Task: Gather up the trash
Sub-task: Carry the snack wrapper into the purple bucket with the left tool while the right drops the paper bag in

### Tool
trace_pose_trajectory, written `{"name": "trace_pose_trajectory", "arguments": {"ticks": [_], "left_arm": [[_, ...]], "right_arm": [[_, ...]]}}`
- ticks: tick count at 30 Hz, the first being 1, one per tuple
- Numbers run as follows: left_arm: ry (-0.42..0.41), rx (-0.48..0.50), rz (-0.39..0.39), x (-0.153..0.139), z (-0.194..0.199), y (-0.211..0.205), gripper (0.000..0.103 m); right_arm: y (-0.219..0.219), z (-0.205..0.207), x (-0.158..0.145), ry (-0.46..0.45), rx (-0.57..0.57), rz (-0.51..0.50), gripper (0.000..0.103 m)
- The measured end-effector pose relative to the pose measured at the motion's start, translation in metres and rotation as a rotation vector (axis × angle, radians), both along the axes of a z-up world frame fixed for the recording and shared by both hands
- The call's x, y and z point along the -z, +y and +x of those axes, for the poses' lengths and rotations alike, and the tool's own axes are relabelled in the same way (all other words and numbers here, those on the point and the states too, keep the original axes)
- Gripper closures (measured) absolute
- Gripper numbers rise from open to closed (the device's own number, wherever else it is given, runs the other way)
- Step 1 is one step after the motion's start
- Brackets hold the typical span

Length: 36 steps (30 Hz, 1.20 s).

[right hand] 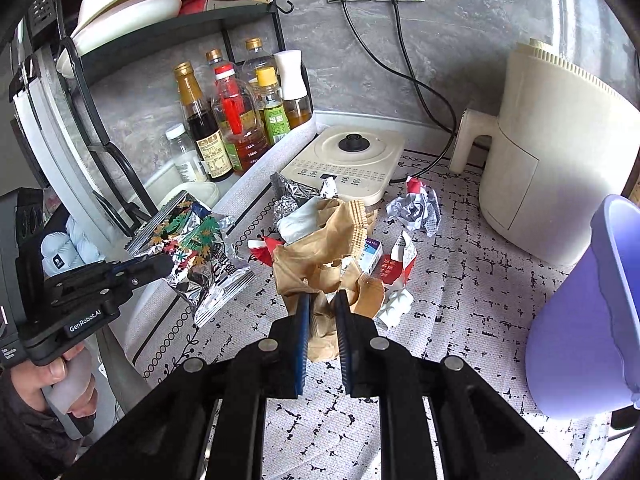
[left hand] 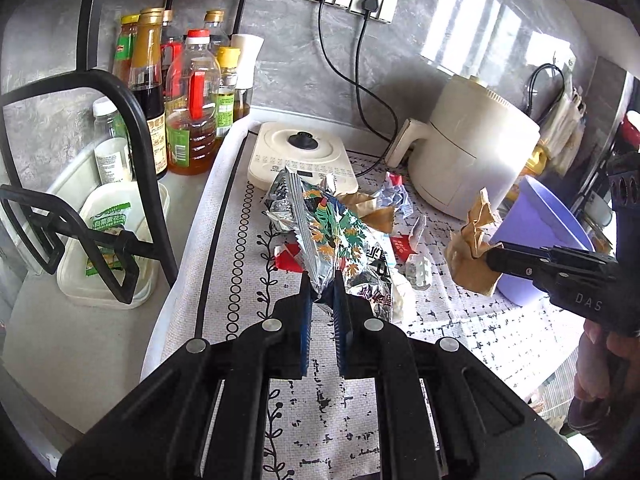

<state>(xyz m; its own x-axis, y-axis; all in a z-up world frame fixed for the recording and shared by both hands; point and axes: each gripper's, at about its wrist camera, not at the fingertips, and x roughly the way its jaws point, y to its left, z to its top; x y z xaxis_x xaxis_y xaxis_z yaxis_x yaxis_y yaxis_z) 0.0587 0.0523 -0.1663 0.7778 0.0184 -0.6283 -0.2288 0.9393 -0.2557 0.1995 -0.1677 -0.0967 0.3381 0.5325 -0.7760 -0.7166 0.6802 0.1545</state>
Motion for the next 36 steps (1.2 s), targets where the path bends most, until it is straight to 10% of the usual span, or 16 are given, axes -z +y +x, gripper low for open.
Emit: {"name": "trace_pose_trajectory", "arguments": {"ticks": [16,28,31,33,36], "left_arm": [[-0.146,0.245,-0.006,-0.052,0.021,-0.076,0.093],[-0.166,0.275,0.032,-0.079,0.064,-0.15,0.093],[-0.175,0.256,0.052,-0.088,0.074,-0.166,0.093],[-0.171,0.235,0.066,-0.094,0.082,-0.176,0.093],[-0.178,0.211,0.086,-0.104,0.093,-0.192,0.093]], "right_arm": [[-0.135,-0.017,-0.079,-0.153,0.315,0.023,0.089],[-0.223,0.053,-0.095,-0.173,0.399,0.097,0.089],[-0.231,0.075,-0.099,-0.193,0.361,0.125,0.078],[-0.242,0.086,-0.102,-0.233,0.388,0.15,0.026],[-0.26,0.106,-0.103,-0.22,0.379,0.193,0.026]]}}
